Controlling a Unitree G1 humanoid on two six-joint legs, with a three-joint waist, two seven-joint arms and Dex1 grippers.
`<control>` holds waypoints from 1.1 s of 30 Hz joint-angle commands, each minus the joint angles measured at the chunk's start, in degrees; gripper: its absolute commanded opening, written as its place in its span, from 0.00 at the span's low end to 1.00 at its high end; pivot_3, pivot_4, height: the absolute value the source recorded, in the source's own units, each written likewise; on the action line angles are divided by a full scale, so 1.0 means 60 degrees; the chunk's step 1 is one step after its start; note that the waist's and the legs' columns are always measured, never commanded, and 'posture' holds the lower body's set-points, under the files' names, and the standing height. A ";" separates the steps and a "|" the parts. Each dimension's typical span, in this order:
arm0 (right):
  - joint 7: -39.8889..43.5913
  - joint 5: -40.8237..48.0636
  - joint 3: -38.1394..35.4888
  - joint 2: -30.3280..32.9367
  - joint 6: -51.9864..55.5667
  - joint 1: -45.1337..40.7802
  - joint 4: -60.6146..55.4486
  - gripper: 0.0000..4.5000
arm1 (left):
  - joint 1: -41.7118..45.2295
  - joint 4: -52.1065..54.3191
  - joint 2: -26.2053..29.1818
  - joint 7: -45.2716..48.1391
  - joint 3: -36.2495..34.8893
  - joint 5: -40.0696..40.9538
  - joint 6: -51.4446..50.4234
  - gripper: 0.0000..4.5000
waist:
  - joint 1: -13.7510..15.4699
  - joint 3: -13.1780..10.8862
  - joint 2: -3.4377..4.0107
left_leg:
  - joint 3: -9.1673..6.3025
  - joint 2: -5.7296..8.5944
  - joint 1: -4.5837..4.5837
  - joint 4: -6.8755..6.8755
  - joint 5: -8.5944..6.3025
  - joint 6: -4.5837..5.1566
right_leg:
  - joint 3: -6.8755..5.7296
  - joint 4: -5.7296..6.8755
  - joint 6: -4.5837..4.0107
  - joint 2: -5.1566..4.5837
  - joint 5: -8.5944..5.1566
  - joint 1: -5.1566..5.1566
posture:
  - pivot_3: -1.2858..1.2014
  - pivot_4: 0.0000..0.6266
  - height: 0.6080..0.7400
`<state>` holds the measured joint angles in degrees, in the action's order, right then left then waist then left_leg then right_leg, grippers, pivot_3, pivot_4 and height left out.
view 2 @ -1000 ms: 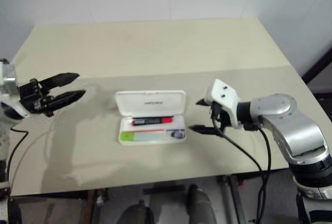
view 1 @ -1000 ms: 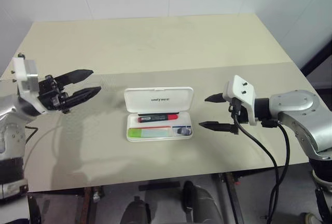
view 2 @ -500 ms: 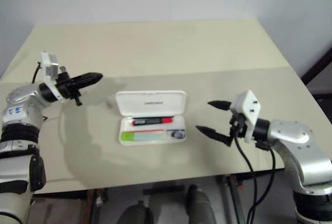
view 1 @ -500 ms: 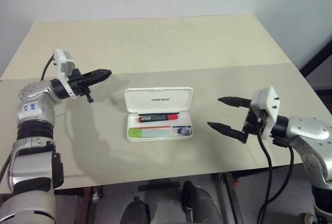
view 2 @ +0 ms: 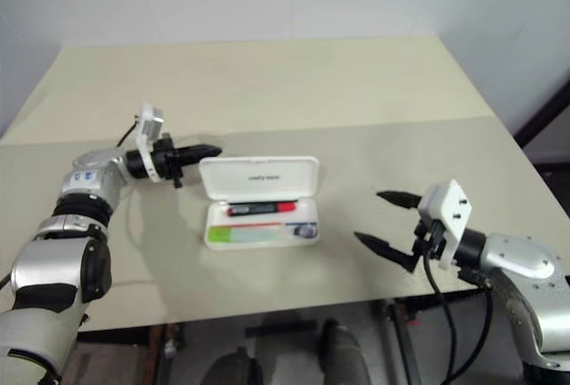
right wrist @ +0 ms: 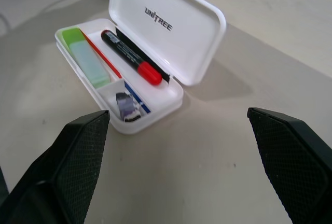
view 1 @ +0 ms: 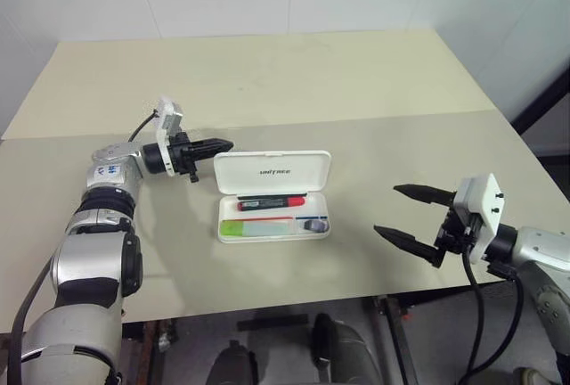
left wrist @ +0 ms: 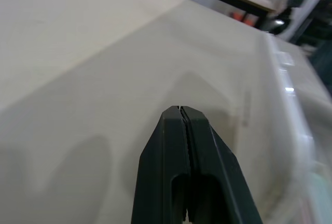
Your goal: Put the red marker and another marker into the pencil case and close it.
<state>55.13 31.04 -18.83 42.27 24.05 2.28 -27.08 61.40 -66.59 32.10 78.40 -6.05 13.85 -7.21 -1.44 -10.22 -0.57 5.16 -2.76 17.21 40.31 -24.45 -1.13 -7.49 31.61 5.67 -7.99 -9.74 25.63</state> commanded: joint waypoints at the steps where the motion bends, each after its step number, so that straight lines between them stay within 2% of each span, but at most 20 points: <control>1: 0.0213 0.0271 -0.0543 0.0126 -0.0403 0.0408 -0.0379 1.00 | 0.0366 0.0049 0.0034 0.0702 0.0024 -0.0035 -0.0576 0.00 | 0.0002 0.0000 0.0000 | 0.0000 0.0000 -0.0002 0.0000 0.0000 0.0000 | 0.0000 0.0000 0.0000 0.0000 0.0000 -0.0002 | 0.52 0.24 1.00; 7: 0.0150 0.0533 -0.0677 0.0032 -0.0599 0.0705 -0.0457 1.00 | 0.0411 0.0199 0.0159 0.1381 0.0214 -0.0236 -0.1360 0.00 | 0.0006 0.0000 -0.0001 | -0.0001 0.0000 -0.0009 0.0001 0.0000 0.0001 | 0.0002 0.0001 0.0000 0.0000 0.0000 -0.0008 | 0.52 0.24 1.00; 16: 0.0134 0.0963 -0.0680 -0.0193 -0.1074 0.0295 -0.0176 1.00 | 0.0094 0.1108 0.0243 0.1888 0.0516 -0.0211 -0.1811 0.00 | 0.0033 -0.0001 -0.0002 | -0.0003 0.0000 -0.0009 0.0000 -0.0001 0.0001 | 0.0003 0.0001 0.0000 -0.0001 0.0000 -0.0008 | 0.52 0.24 1.00; 24: 0.0357 0.1414 -0.0792 -0.0194 -0.1458 -0.0129 0.0135 1.00 | -0.0738 0.3068 0.0142 0.2134 0.0965 0.0118 -0.2604 0.00 | 0.0045 -0.0001 -0.0002 | -0.0002 -0.0001 -0.0010 0.0000 -0.0002 0.0003 | 0.0005 0.0001 0.0000 -0.0001 0.0000 -0.0008 | 0.52 0.24 1.00; 33: 0.0947 0.1988 -0.1343 0.0722 -0.1201 -0.0912 0.0619 1.00 | -0.1948 0.5623 0.0026 0.1867 0.1588 0.0632 -0.3615 0.00 | 0.0214 -0.0001 -0.0001 | 0.0005 -0.0001 -0.0015 0.0002 -0.0002 0.0004 | 0.0015 0.0002 0.0000 -0.0001 0.0000 -0.0008 | 0.52 0.24 1.00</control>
<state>59.99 41.07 -24.03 45.18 16.64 -2.08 -23.29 50.15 -36.03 32.15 86.02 3.02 16.07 -28.04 -0.15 -10.23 -0.58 5.19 -2.76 17.12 40.33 -24.46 -1.10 -7.40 31.62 5.67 -7.99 -9.74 25.59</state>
